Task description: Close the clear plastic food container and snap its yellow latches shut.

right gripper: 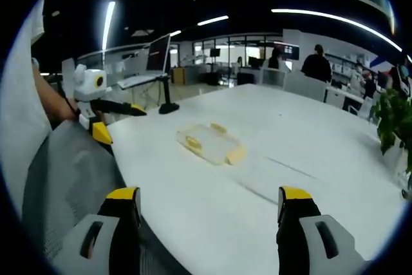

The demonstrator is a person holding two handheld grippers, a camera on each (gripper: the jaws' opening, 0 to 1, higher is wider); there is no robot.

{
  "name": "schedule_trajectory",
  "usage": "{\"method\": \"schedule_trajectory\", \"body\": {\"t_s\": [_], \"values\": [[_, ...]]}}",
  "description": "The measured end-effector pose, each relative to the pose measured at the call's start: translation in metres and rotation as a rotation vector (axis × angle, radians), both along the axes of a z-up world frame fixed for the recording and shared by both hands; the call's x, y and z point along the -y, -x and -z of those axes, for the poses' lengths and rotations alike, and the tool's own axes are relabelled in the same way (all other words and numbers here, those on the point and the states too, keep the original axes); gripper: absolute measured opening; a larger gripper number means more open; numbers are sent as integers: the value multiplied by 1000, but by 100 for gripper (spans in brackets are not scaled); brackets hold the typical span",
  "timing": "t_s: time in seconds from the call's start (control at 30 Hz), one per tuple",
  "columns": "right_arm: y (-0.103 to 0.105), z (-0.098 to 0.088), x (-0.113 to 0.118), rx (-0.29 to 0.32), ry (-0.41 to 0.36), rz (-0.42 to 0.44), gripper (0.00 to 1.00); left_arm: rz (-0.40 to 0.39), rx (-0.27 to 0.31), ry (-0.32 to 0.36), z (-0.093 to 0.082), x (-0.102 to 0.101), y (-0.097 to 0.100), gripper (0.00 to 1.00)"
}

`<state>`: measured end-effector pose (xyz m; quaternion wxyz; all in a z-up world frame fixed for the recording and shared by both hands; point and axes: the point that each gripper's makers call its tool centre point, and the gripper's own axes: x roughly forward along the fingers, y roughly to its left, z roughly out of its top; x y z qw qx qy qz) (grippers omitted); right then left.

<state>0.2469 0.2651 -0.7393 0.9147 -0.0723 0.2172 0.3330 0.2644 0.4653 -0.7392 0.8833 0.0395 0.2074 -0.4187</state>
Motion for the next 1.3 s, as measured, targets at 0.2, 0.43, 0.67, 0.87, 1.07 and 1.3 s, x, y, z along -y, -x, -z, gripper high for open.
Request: {"method": "schedule_trajectory", "body": {"t_s": [0.2, 0.43, 0.67, 0.87, 1.07, 1.3], "values": [[0, -1, 0, 0, -1, 0, 88, 2, -1, -4, 1, 0, 0, 99], [0, -1, 0, 3, 0, 0, 88, 2, -2, -6, 1, 0, 0, 99], [-1, -3, -1, 11, -9, 1, 88, 2, -4, -7, 2, -1, 0, 99], [-2, -9, -2, 28, -32, 1, 89, 2, -6, -8, 3, -1, -1, 99], [-3, -8, -2, 30, -25, 0, 88, 5, -7, -11, 3, -1, -1, 99], [-2, -8, -2, 29, -24, 0, 88, 4, -8, -13, 3, -1, 0, 99]]}}
